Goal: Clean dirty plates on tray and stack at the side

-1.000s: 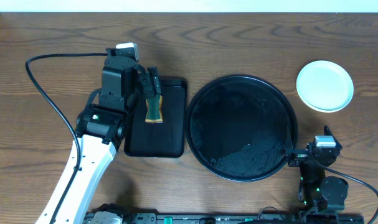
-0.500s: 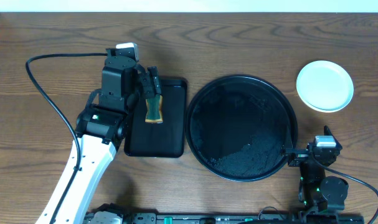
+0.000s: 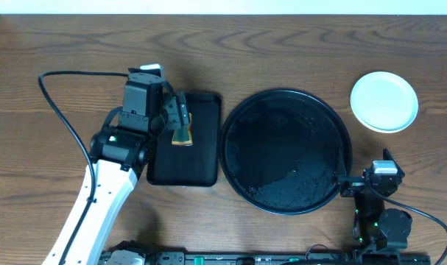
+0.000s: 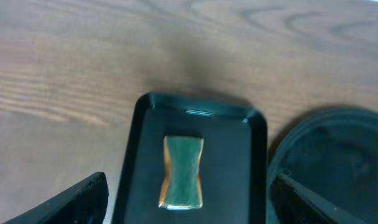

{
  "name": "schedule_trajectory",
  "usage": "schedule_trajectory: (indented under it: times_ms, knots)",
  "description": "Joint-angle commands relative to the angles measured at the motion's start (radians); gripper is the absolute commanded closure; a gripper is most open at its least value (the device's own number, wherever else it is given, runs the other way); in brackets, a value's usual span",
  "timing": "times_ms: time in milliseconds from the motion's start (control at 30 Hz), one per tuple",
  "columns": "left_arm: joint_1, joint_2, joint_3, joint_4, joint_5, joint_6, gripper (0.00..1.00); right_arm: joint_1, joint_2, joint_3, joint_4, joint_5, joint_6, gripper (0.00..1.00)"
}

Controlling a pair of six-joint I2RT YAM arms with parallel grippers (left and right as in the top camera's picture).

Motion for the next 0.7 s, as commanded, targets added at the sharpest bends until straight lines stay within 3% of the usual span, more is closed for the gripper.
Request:
schedule_trajectory:
  times_ms: [0,433,567,667]
  knots:
    - [0.013,-0.093,-0.016,-0.018,-0.042,0.006,0.16,0.011,-0.007,-0.002,-0.005,-0.011,0.013,0.01]
    - [0.220,-0.619,-0.281,0.007,-0.037,-0.030,0.16,0.011,-0.007,-0.002,-0.005,-0.011,0.013,0.01]
    - [0.256,-0.814,-0.380,0.074,-0.037,-0.117,0.16,0.011,-0.007,-0.002,-0.005,-0.011,0.013,0.01]
    - [0.284,-0.951,-0.460,0.207,-0.037,-0.176,0.16,0.011,-0.007,-0.002,-0.005,-0.011,0.013,0.01]
